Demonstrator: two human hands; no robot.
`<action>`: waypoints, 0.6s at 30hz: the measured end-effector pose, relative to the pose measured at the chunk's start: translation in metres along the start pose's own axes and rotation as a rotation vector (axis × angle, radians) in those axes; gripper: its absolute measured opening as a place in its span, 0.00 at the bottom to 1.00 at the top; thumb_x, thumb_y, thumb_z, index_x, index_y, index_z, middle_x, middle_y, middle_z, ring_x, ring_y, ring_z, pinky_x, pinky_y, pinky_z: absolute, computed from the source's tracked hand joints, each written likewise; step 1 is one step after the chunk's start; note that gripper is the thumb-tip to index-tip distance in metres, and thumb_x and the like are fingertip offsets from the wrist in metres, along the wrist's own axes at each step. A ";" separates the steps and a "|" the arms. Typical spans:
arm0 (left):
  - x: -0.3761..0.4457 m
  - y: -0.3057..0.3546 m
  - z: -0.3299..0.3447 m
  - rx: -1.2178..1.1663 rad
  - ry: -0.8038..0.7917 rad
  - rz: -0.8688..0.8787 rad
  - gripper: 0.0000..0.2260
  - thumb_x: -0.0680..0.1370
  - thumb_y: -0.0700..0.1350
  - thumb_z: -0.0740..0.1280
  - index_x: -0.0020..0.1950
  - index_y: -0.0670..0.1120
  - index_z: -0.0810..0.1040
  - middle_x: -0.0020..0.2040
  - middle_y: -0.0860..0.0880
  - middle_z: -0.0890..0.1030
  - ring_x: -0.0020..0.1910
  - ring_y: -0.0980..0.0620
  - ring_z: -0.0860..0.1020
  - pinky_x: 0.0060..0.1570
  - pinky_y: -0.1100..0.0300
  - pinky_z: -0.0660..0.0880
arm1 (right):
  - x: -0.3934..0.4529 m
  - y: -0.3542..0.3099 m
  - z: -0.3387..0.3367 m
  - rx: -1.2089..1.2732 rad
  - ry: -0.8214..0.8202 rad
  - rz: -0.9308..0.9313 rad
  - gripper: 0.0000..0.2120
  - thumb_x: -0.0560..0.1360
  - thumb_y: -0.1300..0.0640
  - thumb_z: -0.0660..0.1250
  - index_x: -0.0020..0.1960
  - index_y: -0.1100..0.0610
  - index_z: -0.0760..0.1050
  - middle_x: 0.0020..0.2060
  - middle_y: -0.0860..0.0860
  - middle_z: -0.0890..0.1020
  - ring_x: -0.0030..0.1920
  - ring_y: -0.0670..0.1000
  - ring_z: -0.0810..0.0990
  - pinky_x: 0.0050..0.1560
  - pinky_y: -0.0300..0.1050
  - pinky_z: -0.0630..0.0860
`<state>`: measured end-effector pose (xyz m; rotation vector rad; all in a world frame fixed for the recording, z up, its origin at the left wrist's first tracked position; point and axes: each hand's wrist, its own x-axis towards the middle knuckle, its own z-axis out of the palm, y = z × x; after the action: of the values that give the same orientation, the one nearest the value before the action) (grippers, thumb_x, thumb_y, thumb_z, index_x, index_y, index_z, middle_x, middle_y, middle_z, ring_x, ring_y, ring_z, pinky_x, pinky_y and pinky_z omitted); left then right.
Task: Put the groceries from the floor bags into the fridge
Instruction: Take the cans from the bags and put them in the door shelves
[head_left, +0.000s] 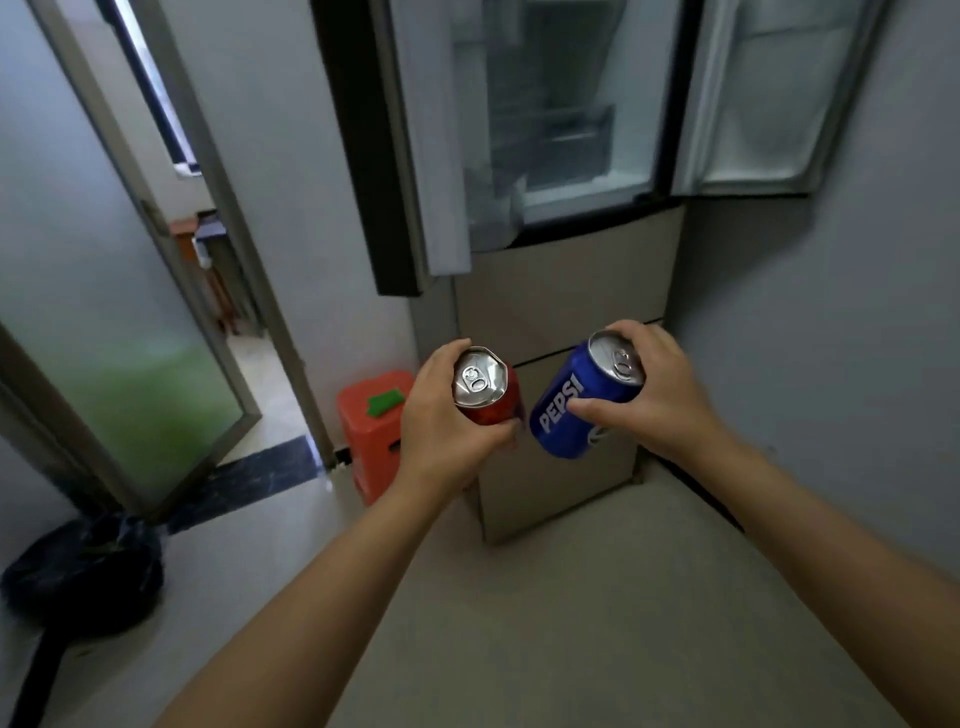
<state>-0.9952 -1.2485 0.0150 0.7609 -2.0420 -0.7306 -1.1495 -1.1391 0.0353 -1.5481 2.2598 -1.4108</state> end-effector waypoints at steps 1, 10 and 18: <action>0.012 0.014 0.012 0.001 0.000 0.030 0.36 0.62 0.37 0.78 0.67 0.44 0.68 0.55 0.54 0.70 0.55 0.58 0.69 0.53 0.70 0.66 | 0.009 0.007 -0.015 -0.003 0.029 -0.018 0.30 0.61 0.59 0.78 0.60 0.60 0.69 0.50 0.49 0.69 0.50 0.47 0.70 0.44 0.32 0.69; 0.120 0.102 0.111 0.044 0.161 0.220 0.36 0.59 0.37 0.80 0.65 0.40 0.71 0.55 0.51 0.72 0.55 0.53 0.73 0.53 0.73 0.69 | 0.120 0.078 -0.131 0.170 0.184 -0.143 0.33 0.60 0.61 0.78 0.61 0.61 0.67 0.53 0.49 0.68 0.52 0.47 0.71 0.44 0.25 0.71; 0.221 0.135 0.121 0.295 0.418 0.405 0.33 0.59 0.43 0.77 0.61 0.34 0.73 0.57 0.38 0.77 0.54 0.53 0.70 0.55 0.79 0.66 | 0.236 0.086 -0.150 0.359 0.260 -0.268 0.33 0.61 0.58 0.77 0.60 0.60 0.66 0.59 0.57 0.71 0.59 0.55 0.74 0.60 0.55 0.75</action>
<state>-1.2371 -1.2947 0.1593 0.5722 -1.8465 -0.0319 -1.4025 -1.2164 0.1604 -1.6668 1.8170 -2.0626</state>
